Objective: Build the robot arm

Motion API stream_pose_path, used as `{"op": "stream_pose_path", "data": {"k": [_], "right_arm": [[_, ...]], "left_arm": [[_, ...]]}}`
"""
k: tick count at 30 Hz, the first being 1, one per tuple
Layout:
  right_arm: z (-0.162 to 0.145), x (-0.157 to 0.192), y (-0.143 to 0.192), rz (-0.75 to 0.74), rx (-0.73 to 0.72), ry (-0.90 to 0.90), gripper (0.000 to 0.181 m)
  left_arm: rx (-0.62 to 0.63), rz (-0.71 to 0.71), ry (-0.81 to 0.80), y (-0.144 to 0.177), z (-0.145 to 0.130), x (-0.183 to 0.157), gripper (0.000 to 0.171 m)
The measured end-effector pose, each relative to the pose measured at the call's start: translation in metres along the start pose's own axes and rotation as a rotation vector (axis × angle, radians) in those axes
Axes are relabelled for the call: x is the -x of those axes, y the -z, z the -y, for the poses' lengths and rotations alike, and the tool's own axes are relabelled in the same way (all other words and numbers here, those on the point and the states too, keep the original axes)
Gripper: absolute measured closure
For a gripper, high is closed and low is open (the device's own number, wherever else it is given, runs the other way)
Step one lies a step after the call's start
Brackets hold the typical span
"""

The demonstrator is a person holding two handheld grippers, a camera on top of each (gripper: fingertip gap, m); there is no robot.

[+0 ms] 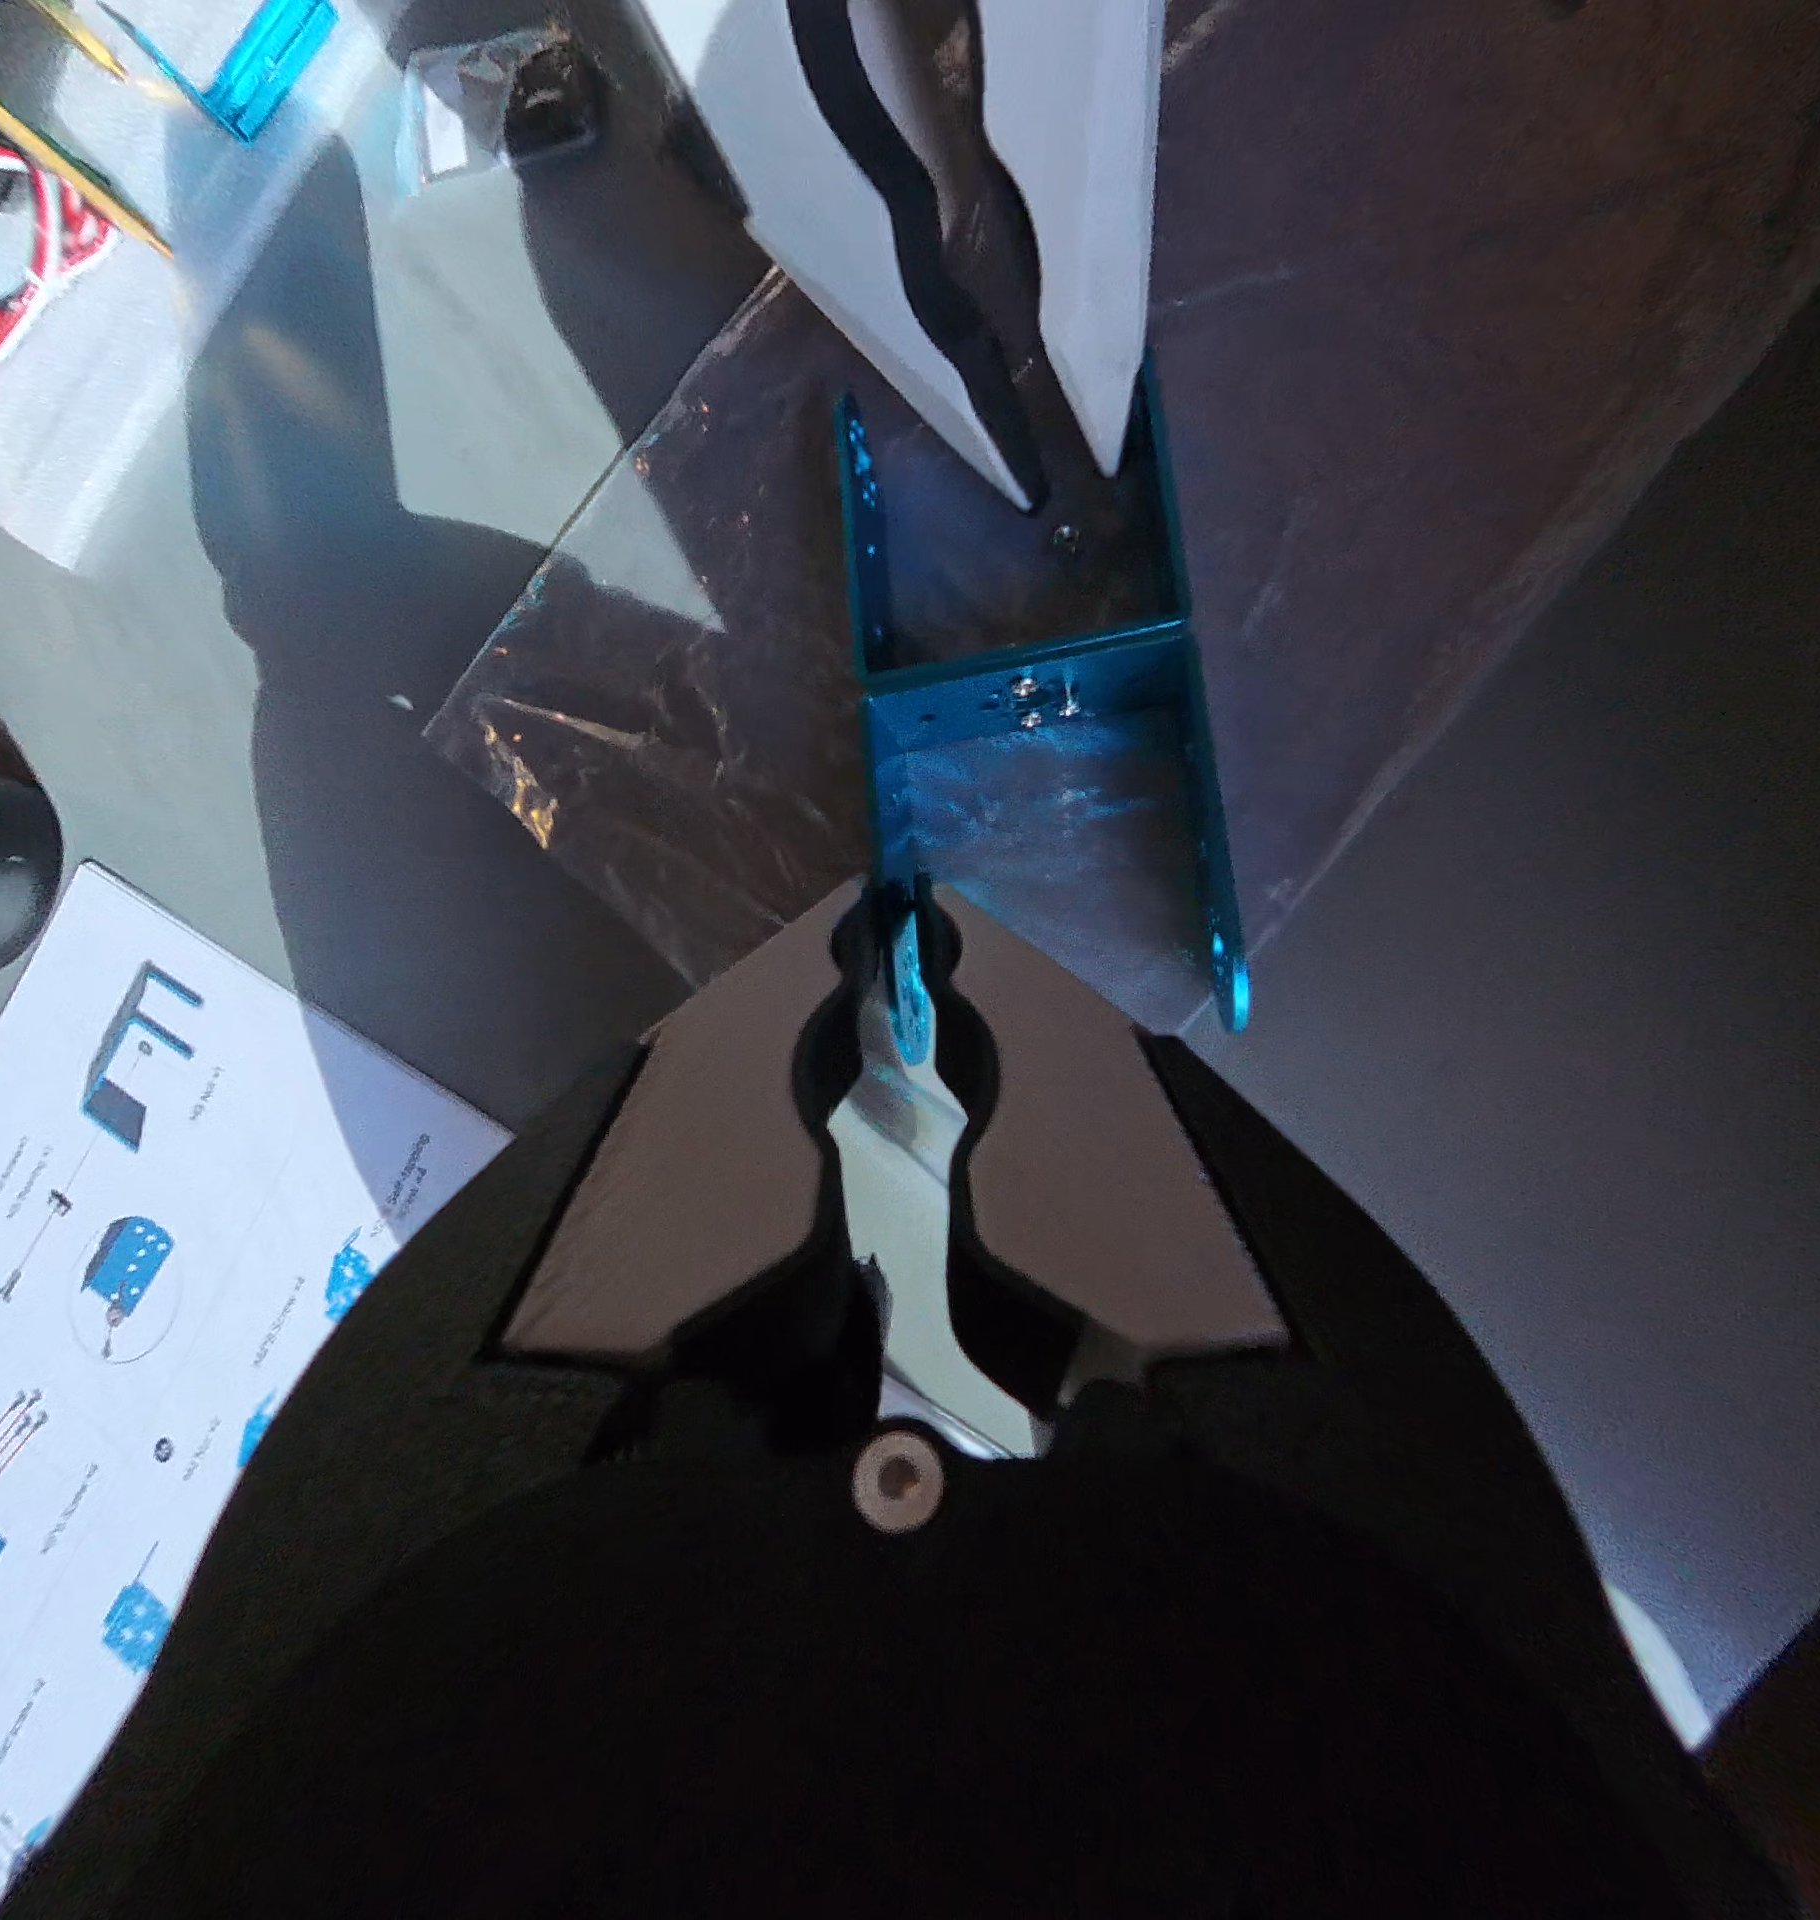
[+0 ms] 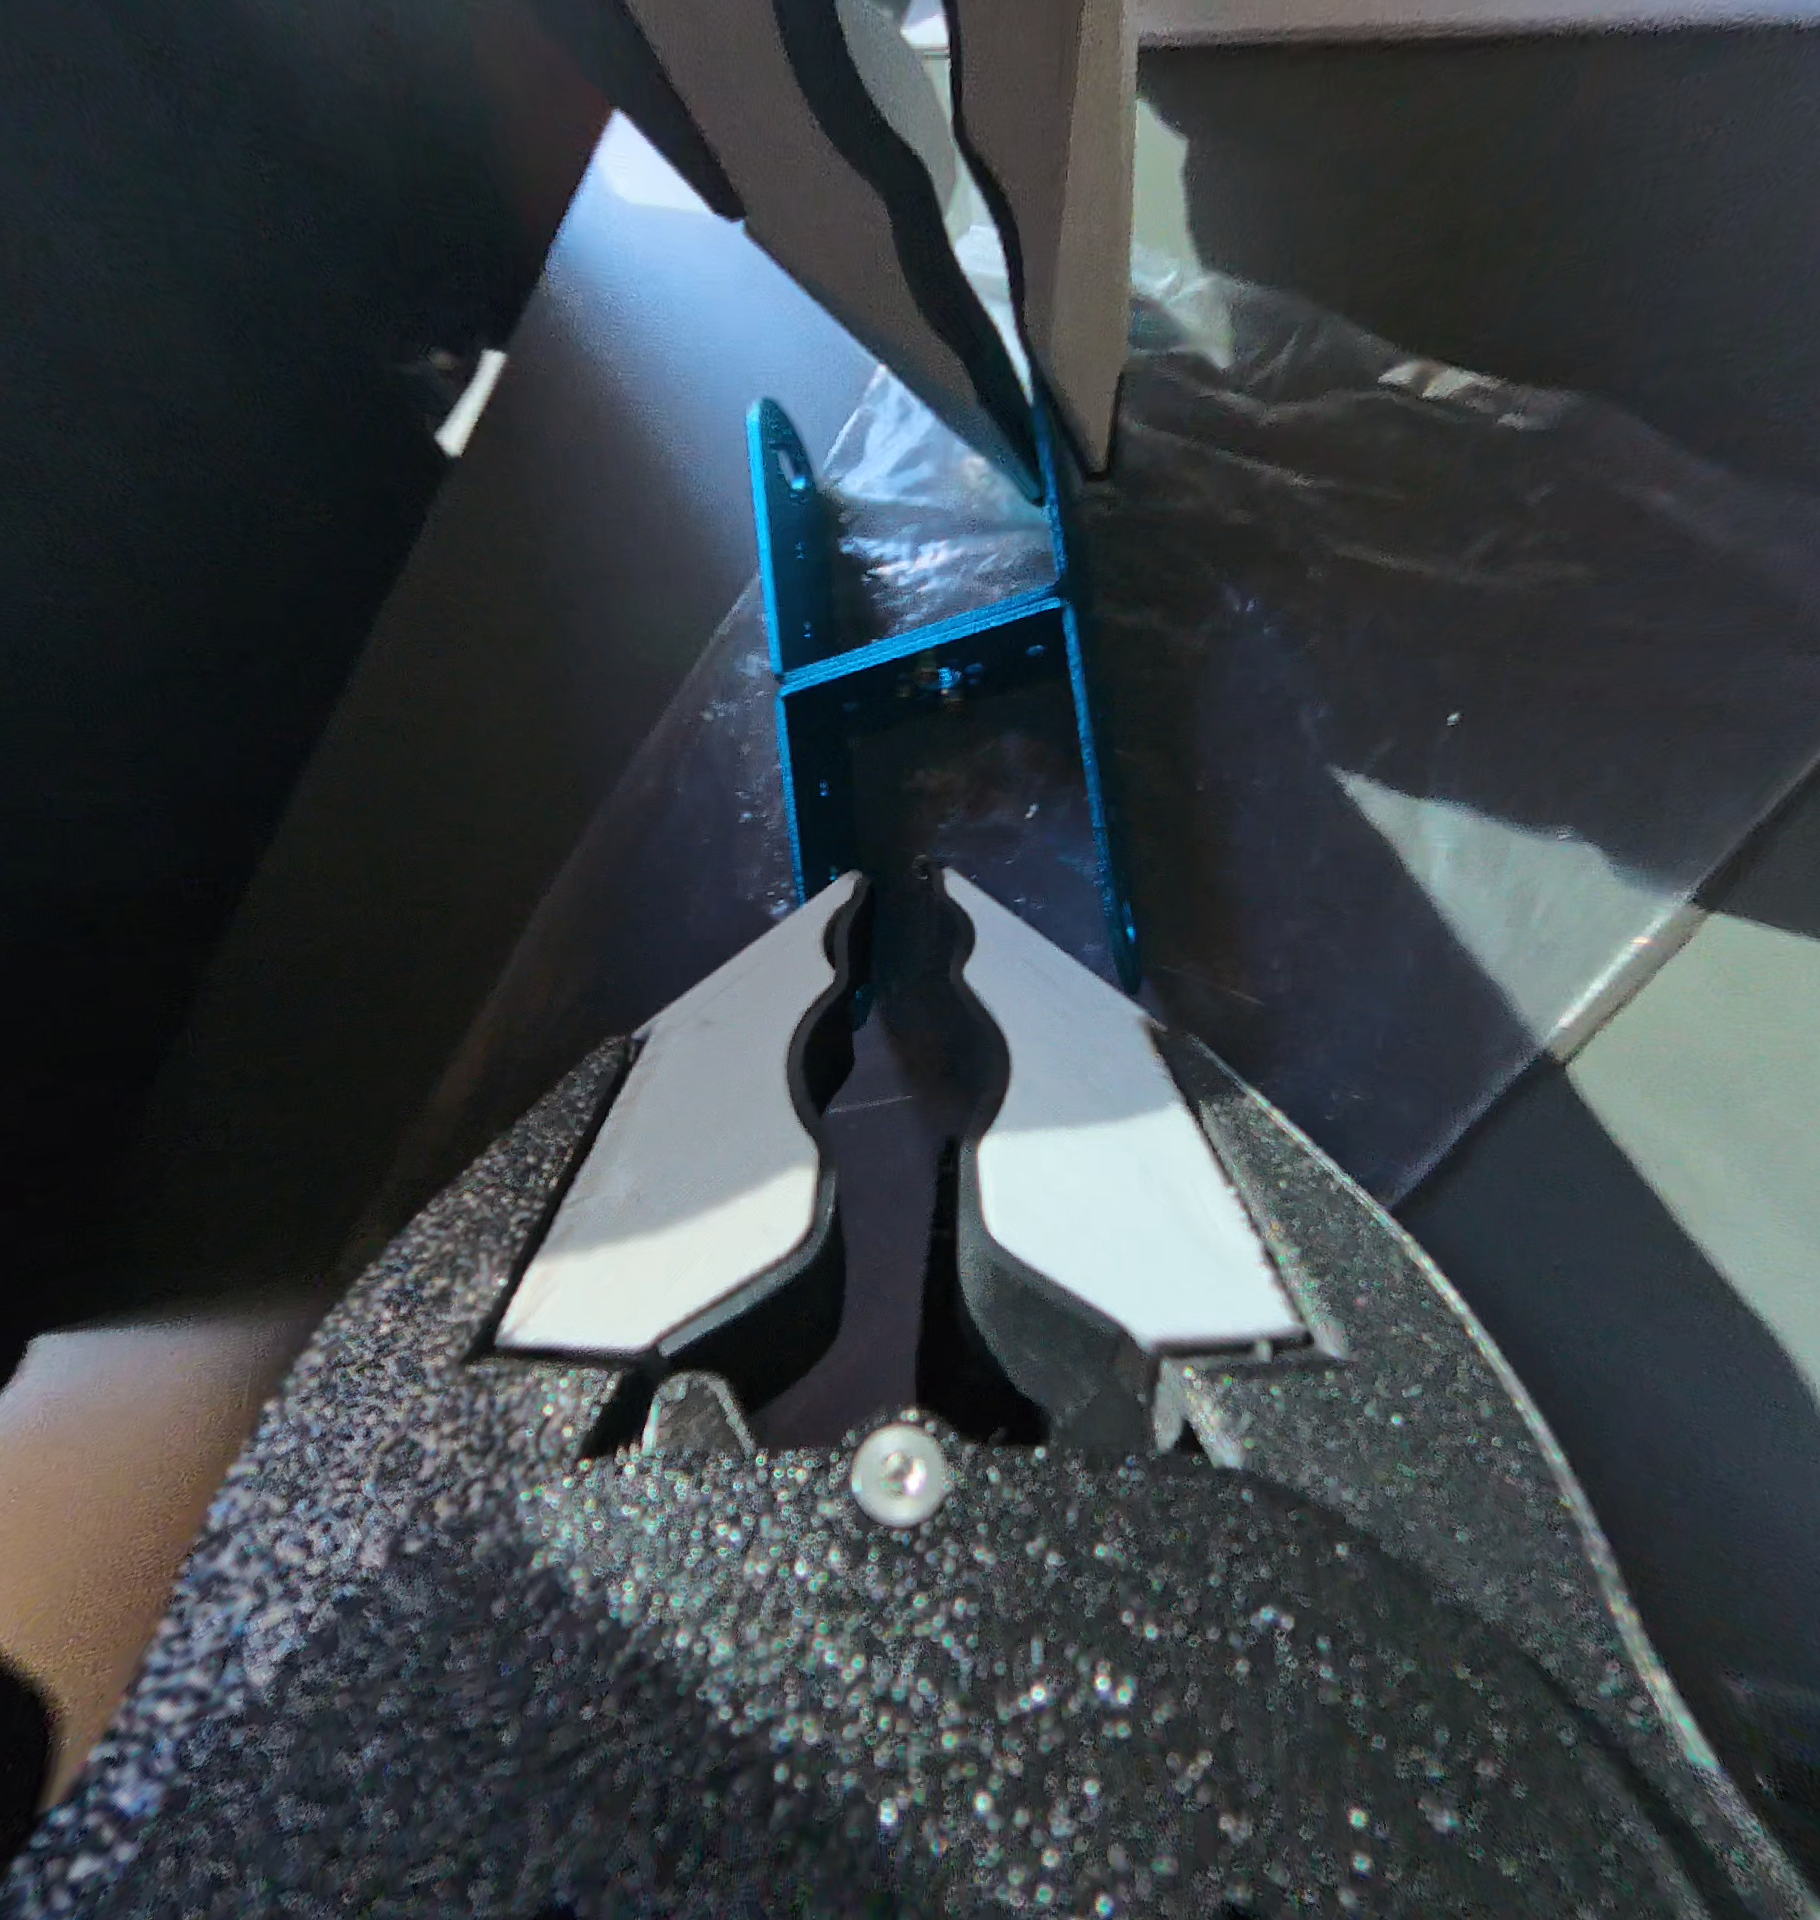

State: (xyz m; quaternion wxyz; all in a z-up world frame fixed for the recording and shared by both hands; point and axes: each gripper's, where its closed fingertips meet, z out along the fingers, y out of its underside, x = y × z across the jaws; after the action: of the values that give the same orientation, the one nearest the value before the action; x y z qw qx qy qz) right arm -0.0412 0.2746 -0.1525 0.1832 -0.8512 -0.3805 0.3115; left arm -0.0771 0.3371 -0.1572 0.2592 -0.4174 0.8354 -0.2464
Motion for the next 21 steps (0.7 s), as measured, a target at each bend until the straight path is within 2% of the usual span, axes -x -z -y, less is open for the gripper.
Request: {"op": "stream_pose_path", "data": {"k": [4, 6, 9, 11, 21], "right_arm": [[0.004, -0.002, 0.002, -0.199, 0.005, 0.11, 0.174], [0.004, 0.002, 0.0, -0.235, 0.042, 0.14, 0.173], [0.002, 0.0, -0.002, -0.271, 0.109, 0.162, 0.17], [-0.008, -0.008, -0.003, -0.32, 0.219, 0.203, 0.165], [-0.004, -0.008, -0.006, -0.316, 0.289, 0.277, 0.172]], "left_arm": [[0.011, -0.069, 0.008, 0.007, -0.01, -0.007, 0.167], [0.018, -0.092, 0.029, 0.01, -0.013, -0.007, 0.168], [-0.034, -0.054, 0.033, 0.011, -0.007, 0.003, 0.167], [-0.063, -0.054, 0.021, 0.006, -0.005, 0.003, 0.166], [-0.075, -0.024, 0.0, 0.003, -0.008, 0.005, 0.165]]}}
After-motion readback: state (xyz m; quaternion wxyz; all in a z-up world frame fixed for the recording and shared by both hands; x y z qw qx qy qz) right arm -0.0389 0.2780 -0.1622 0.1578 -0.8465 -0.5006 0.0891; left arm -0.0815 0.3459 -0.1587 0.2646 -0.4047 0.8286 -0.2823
